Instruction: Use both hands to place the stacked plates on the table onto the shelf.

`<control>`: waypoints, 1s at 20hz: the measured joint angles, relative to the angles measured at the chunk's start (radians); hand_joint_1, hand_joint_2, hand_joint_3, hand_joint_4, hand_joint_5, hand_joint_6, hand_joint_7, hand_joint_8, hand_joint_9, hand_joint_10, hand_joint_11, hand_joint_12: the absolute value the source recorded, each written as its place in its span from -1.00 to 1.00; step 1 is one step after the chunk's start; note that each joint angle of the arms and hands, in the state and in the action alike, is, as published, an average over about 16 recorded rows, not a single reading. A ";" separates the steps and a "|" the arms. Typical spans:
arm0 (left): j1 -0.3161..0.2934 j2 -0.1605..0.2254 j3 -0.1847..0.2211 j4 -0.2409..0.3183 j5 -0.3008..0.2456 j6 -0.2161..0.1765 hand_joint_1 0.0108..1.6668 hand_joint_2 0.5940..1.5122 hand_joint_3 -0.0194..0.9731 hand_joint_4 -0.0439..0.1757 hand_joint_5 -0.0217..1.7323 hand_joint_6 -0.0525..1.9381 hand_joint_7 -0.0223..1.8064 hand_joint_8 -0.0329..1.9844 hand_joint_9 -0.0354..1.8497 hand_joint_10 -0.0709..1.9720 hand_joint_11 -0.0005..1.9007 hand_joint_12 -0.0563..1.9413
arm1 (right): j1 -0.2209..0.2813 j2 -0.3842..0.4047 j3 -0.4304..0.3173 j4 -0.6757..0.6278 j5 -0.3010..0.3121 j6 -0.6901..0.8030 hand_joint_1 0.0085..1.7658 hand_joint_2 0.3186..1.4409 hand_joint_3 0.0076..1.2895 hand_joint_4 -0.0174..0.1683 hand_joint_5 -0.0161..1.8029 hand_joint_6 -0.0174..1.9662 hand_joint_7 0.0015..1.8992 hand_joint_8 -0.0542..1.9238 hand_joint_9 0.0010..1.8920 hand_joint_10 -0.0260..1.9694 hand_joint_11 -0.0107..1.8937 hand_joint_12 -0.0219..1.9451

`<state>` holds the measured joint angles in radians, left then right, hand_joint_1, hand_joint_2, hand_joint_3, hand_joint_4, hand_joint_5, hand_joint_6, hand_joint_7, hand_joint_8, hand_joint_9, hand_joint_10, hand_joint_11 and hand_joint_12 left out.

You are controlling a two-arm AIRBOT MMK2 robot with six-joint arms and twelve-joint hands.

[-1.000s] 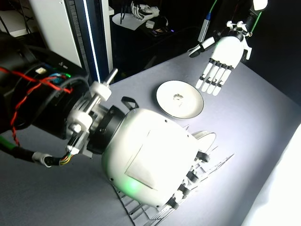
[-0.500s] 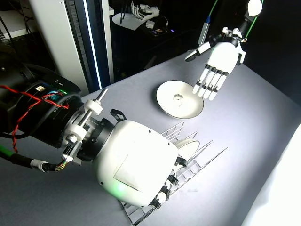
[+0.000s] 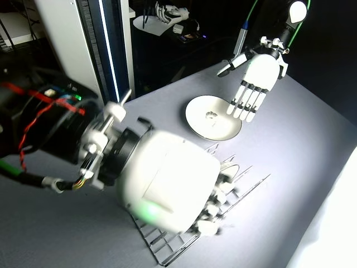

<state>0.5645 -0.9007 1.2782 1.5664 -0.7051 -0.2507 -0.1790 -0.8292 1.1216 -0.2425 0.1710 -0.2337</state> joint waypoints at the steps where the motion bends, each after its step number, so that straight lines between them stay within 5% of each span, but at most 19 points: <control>1: 0.005 -0.002 -0.001 -0.002 0.002 -0.001 -0.99 -0.09 -0.94 -0.58 -0.92 -0.94 -0.95 -0.97 -0.96 -0.93 -0.98 -0.94 | 0.007 0.000 -0.007 -0.011 0.007 0.000 0.34 0.31 -0.99 -0.86 -0.20 -0.57 -0.17 -0.58 -0.17 -0.67 -0.47 0.04; 8: 0.061 -0.014 -0.004 -0.023 0.018 0.001 -0.99 -0.10 -0.94 -0.59 -0.92 -0.95 -0.95 -0.97 -0.98 -0.95 -0.98 -0.93 | 0.028 -0.005 -0.054 -0.174 0.106 0.003 0.10 0.19 -0.99 -0.84 -0.55 -0.96 -0.56 -0.94 -0.57 -0.96 -0.81 -0.34; 15: 0.132 -0.020 -0.003 -0.057 0.036 0.004 -0.99 -0.10 -0.94 -0.62 -0.95 -0.97 -0.97 -0.97 -0.99 -0.97 -0.97 -0.93 | -0.016 -0.011 -0.106 -0.448 0.259 0.005 -0.13 0.05 -0.99 -0.82 -0.88 -0.97 -0.90 -0.94 -0.91 -0.97 -0.97 -0.80; 20: 0.169 -0.021 0.000 -0.076 0.047 0.006 -0.99 -0.11 -0.94 -0.64 -0.97 -0.98 -0.98 -0.98 -0.99 -0.98 -0.97 -0.92 | -0.067 -0.016 -0.147 -0.610 0.338 0.007 -0.12 0.04 -0.99 -0.80 -0.95 -0.97 -0.98 -0.94 -0.98 -0.97 -0.98 -0.98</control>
<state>0.7332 -0.9220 1.2777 1.4902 -0.6583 -0.2450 -0.2459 -0.8447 0.9749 -0.8528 0.5086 -0.2270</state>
